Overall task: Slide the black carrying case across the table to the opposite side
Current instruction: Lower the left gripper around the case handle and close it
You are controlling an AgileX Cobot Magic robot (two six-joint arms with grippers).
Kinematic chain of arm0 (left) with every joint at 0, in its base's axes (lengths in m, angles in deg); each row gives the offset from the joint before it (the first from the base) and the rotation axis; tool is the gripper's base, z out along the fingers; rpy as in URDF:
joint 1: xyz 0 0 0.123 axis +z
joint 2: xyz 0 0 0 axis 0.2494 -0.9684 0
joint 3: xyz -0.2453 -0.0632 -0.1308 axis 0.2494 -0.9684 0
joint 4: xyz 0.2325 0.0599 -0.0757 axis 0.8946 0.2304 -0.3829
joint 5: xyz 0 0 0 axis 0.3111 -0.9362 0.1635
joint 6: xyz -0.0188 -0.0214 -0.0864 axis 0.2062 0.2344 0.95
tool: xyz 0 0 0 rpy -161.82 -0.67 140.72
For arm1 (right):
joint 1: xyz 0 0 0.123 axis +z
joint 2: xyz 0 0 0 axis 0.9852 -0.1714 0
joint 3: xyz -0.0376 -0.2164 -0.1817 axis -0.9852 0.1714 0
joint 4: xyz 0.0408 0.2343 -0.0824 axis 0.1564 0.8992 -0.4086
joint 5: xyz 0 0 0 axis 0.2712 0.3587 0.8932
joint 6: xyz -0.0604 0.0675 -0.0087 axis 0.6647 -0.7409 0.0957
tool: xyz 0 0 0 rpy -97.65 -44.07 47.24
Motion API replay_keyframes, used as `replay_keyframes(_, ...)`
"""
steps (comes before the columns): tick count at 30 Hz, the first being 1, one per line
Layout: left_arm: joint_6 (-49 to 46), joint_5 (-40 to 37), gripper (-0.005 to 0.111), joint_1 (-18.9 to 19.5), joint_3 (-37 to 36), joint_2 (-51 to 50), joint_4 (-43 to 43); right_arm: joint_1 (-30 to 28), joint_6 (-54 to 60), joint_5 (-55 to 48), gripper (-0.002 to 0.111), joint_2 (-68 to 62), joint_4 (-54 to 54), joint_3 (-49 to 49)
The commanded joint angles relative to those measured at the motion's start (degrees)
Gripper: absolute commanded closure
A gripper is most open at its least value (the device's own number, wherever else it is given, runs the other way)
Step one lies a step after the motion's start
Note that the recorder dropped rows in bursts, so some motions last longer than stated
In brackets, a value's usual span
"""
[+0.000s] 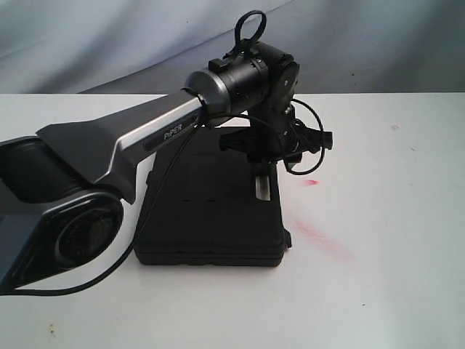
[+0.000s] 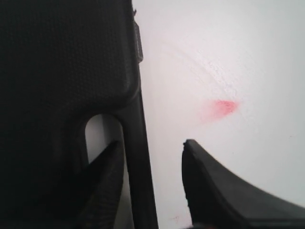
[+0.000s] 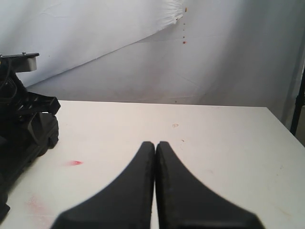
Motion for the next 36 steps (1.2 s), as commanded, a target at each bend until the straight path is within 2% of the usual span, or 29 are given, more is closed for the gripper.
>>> replay_keyframes(1,-0.05,1.88,0.067,0.13,0.07,0.21,0.58,0.07,0.0,0.69,0.108,0.19,-0.24,0.2)
replay_keyframes(6,0.05,1.41,0.067,0.13,0.07,0.21,2.78,0.07,0.0,0.69,0.108,0.19,-0.24,0.2)
replay_keyframes(13,0.05,-1.51,0.067,0.13,0.07,-2.29,0.19,0.07,0.0,0.69,0.108,0.19,-0.24,0.2)
replay_keyframes(22,-0.05,0.32,0.067,0.13,0.07,-4.28,-1.46,0.07,0.0,0.69,0.108,0.19,-0.24,0.2)
replay_keyframes(23,-0.05,0.33,0.069,0.13,0.07,-4.28,-1.3,0.07,0.0,0.69,0.108,0.19,-0.24,0.2)
replay_keyframes(28,-0.05,0.09,0.107,0.13,0.07,-4.28,-1.3,0.07,0.0,0.69,0.108,0.19,-0.24,0.2)
replay_keyframes(36,1.97,-2.16,0.107,0.13,0.07,-4.28,2.57,0.07,0.0,0.69,0.108,0.19,-0.24,0.2)
